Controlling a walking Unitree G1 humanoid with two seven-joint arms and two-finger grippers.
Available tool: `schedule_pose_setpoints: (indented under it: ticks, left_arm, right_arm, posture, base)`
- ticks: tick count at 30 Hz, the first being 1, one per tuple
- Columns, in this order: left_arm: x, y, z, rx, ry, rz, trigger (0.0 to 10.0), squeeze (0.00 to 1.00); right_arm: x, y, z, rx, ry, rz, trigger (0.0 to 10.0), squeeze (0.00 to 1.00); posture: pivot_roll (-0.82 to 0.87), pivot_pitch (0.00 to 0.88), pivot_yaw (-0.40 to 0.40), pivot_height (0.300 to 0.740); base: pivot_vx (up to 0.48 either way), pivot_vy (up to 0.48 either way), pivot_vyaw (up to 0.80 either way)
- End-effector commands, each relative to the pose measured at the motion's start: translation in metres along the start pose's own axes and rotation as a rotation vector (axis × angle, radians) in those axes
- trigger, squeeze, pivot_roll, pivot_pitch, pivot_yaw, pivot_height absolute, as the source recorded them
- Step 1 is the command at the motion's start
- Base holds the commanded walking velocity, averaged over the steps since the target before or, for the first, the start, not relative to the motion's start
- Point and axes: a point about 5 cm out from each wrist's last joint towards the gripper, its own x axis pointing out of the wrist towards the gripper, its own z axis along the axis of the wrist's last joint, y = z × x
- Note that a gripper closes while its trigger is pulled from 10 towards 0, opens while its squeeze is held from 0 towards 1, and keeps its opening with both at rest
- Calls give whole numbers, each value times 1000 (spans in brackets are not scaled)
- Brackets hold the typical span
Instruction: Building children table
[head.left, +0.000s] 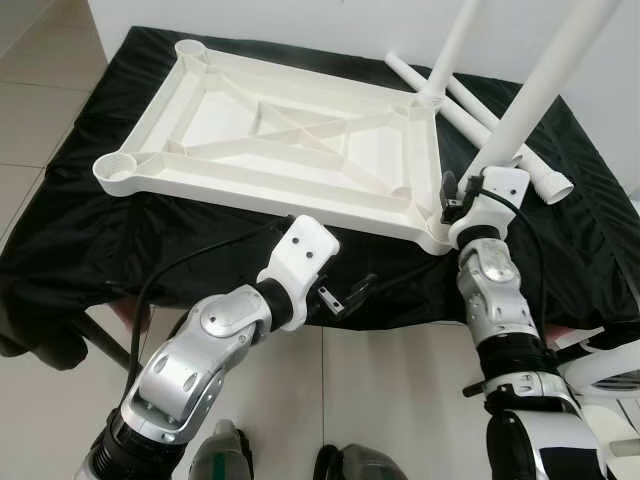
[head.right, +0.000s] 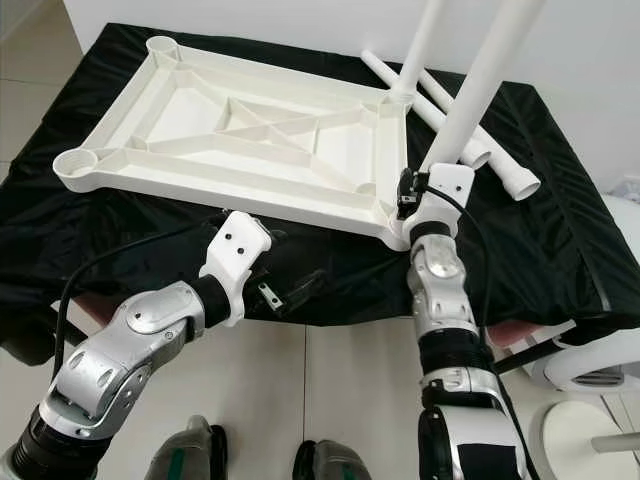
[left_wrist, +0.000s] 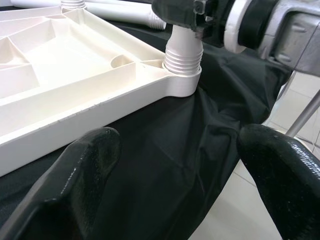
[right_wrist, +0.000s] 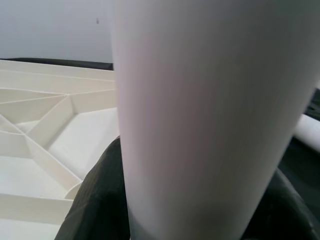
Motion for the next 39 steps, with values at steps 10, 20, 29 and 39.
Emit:
schedule_pose_setpoints:
  ticks: [10,20,29,39]
  left_arm:
    - [-1,-4,3,-4,-8,-12,10000,0]
    - [-1,-4,3,-8,-9,-10,10000,0]
    - [-1,-4,3,-13,-9,-8,10000,0]
    - [-2,-3,3,-12,-8,3,10000,0]
  right_arm:
    - [-22,-19,-21,181,130,364,10000,0]
    - [-22,-26,-27,118,196,439,10000,0]
    - [-9,-10,-25,116,270,461,10000,0]
    - [-11,1,-34,77,265,525,10000,0]
  posture:
    - [92,135,-96,740]
    - [94,133,-97,740]
    - [95,130,-99,740]
    - [106,125,-101,740]
  base:
    - [0,0,0]
    - [0,0,0]
    - [0,0,0]
    - [0,0,0]
